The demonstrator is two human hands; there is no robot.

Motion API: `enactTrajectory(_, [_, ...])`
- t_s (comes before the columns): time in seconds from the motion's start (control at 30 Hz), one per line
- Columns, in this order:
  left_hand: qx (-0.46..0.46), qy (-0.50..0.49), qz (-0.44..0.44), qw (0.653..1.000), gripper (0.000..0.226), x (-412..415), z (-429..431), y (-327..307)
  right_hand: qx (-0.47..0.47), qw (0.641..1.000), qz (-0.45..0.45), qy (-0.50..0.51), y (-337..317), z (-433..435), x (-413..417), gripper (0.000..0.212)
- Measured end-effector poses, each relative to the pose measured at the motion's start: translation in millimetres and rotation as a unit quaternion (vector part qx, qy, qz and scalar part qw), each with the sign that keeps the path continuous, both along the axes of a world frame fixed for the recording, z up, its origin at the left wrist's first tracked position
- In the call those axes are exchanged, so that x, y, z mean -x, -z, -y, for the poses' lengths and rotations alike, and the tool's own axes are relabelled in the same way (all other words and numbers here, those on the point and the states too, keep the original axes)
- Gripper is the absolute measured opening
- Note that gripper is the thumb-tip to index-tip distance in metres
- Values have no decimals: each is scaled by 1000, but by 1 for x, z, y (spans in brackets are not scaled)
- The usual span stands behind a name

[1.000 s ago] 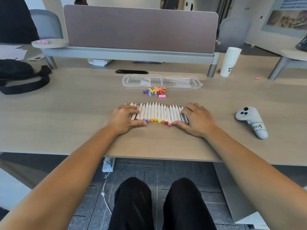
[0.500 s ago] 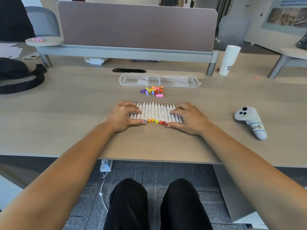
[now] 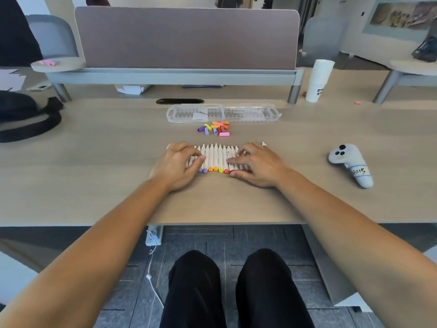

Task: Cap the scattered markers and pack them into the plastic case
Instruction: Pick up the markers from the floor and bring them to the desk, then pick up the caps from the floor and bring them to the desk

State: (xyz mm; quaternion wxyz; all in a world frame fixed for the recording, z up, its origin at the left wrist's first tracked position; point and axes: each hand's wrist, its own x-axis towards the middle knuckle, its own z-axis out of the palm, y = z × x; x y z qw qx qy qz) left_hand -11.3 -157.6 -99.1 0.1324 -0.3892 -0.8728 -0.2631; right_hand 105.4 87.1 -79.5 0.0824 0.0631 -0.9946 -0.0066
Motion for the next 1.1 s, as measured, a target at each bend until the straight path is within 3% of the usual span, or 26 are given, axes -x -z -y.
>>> enactTrajectory(0.07, [14,9,12,1000,53,-9,-4,-9,1,1000,-6,18,-4,0,-10,74])
enactTrajectory(0.3, [-6,72,0,997,24,-66,-39,-32,42,993,-96,52,-16,-14,-86,67])
enactTrajectory(0.5, [-2,142,-9,990,21,-134,-68,-21,82,976,-183,89,-14,-26,-189,45])
enactTrajectory(0.7, [-24,234,12,972,22,-218,-108,-16,69,971,-131,186,-8,-23,-316,35])
enactTrajectory(0.87, [-50,305,23,951,16,-283,-138,-11,54,957,-87,271,-12,-16,-404,39])
enactTrajectory(1.1, [-15,380,52,924,12,-380,-185,-12,58,930,-74,355,-10,-1,-505,29])
